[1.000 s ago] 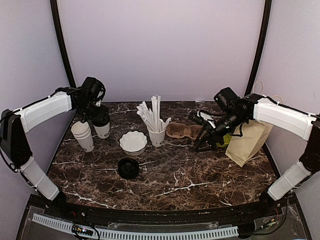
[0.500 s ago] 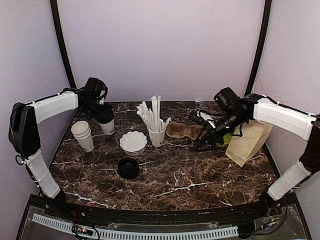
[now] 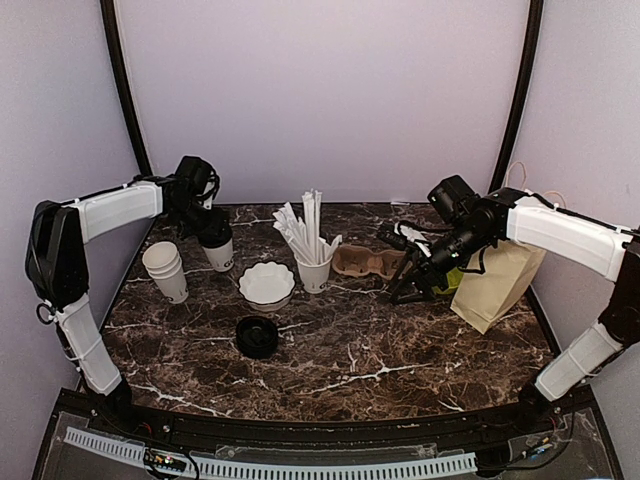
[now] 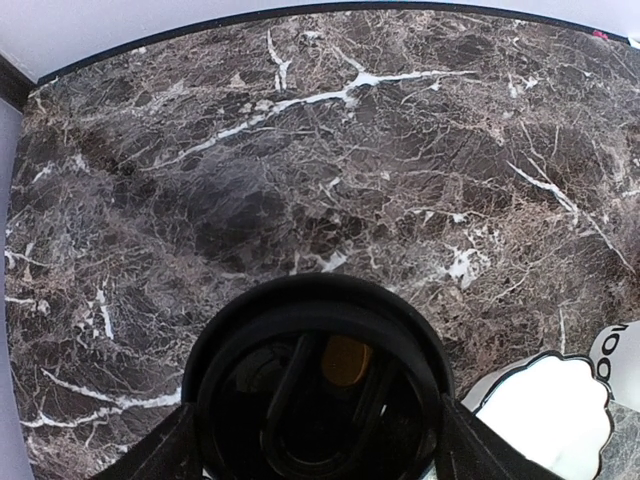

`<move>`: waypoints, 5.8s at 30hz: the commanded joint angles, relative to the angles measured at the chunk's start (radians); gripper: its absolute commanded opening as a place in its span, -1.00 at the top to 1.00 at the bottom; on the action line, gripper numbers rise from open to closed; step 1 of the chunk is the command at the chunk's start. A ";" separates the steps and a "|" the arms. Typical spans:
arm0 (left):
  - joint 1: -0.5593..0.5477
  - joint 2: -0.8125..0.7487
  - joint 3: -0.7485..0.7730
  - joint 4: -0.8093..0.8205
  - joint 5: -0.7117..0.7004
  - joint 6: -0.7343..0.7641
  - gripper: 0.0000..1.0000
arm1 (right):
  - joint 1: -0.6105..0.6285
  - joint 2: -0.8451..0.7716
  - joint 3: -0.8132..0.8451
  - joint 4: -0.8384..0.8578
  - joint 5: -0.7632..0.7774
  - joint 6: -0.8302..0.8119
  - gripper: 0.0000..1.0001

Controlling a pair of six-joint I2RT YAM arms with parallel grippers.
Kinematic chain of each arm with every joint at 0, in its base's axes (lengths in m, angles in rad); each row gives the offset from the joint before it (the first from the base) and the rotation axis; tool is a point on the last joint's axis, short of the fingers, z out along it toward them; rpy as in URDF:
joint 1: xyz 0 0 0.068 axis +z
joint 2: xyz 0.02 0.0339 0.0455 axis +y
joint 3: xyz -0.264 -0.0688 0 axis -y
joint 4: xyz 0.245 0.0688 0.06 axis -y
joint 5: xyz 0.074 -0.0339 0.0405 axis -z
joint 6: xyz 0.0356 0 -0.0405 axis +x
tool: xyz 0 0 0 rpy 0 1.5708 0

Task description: Pack the takeout coffee

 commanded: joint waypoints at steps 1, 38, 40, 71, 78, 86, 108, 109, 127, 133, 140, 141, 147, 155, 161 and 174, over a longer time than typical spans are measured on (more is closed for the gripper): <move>0.007 -0.038 0.056 -0.024 0.000 0.006 -0.63 | 0.001 -0.025 -0.010 0.016 0.001 0.000 -0.34; 0.011 -0.231 -0.072 -0.481 -0.198 -0.026 0.17 | 0.003 -0.038 -0.033 0.021 0.004 0.006 -0.34; 0.012 -0.217 -0.072 -0.471 -0.196 -0.019 0.20 | 0.002 -0.046 -0.040 0.023 0.009 0.008 -0.34; 0.016 -0.256 0.019 -0.564 -0.164 0.037 1.00 | 0.003 -0.017 -0.023 0.023 0.004 0.009 -0.34; 0.027 -0.217 0.068 -0.680 -0.262 -0.015 1.00 | 0.004 -0.006 -0.010 0.014 -0.006 0.008 -0.34; 0.035 -0.263 0.108 -0.599 0.170 -0.078 1.00 | 0.011 -0.001 -0.003 0.011 -0.011 0.004 -0.34; -0.027 -0.152 0.153 -0.730 -0.159 -0.145 1.00 | 0.030 0.008 0.014 -0.001 -0.016 -0.009 -0.33; -0.013 -0.099 0.175 -0.826 -0.343 -0.174 1.00 | 0.032 0.008 0.014 -0.002 -0.016 -0.009 -0.34; -0.007 -0.074 0.333 -0.910 -0.335 -0.190 1.00 | 0.043 0.028 0.031 -0.012 -0.001 -0.015 -0.34; -0.008 -0.131 0.348 -0.950 -0.380 -0.216 1.00 | 0.043 0.016 0.044 -0.023 0.004 -0.020 -0.34; -0.080 -0.237 0.432 -0.924 -0.377 -0.174 1.00 | 0.043 0.020 0.056 -0.040 -0.001 -0.022 -0.33; -0.103 -0.252 0.440 -0.896 -0.343 -0.160 1.00 | 0.043 0.023 0.056 -0.040 0.000 -0.022 -0.33; -0.275 -0.342 0.382 -0.730 -0.038 -0.015 1.00 | 0.021 0.017 0.034 -0.026 0.034 -0.018 -0.33; -0.642 -0.334 0.237 -0.647 0.181 0.139 1.00 | -0.042 -0.018 -0.083 0.077 0.072 -0.001 -0.31; -0.854 -0.165 0.316 -0.630 0.134 0.169 1.00 | -0.117 -0.059 -0.184 0.211 0.074 0.017 -0.30; -1.018 0.149 0.403 -0.509 -0.008 0.322 1.00 | -0.202 -0.067 -0.269 0.338 0.032 0.040 -0.31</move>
